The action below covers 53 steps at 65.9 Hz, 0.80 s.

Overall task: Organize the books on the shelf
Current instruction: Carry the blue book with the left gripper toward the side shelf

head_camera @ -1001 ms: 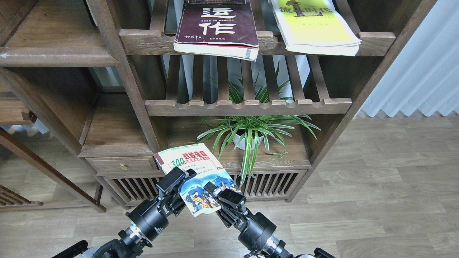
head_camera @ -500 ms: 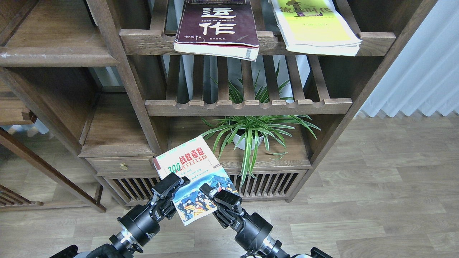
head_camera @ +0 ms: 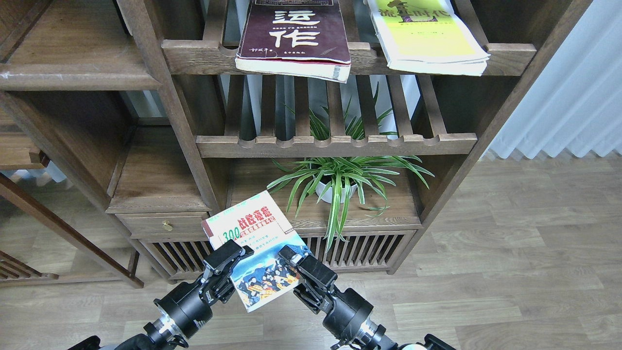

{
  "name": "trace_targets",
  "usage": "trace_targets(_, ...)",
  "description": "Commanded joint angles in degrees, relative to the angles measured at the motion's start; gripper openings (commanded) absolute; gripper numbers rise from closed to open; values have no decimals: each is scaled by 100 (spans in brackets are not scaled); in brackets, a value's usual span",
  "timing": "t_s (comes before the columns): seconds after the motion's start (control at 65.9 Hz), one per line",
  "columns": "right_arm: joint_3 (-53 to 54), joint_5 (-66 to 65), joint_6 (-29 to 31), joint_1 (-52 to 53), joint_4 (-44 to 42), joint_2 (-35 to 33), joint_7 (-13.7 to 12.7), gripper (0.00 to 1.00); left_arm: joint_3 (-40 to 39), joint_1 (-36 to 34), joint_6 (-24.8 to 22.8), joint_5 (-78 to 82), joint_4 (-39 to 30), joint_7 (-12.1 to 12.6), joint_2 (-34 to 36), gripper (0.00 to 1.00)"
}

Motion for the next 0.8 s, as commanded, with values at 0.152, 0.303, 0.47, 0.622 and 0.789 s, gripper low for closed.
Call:
trace_targets(0.152,-23,16,-1,-44,-130,-46,36,94,-252,9,-3,240,-30,28,707,9)
trace_targets(0.303,-85,8,-1,0,-235,-2,36,94,-621,80,-3,319,-188,28,1163,9)
trace_targets(0.47,-94,8,-1,105,-350,16,36,94,-1034,159,-3,530,-285,19,1612,10)
trace_targets(0.622,-94,16,-1,149,-385,25,36,94,-1087,168,-3,810,-127,19,1385,11)
trace_targets(0.789,-76,16,-1,176,-429,34,36,94,-1604,124,-3,1855,66,19,1059,10)
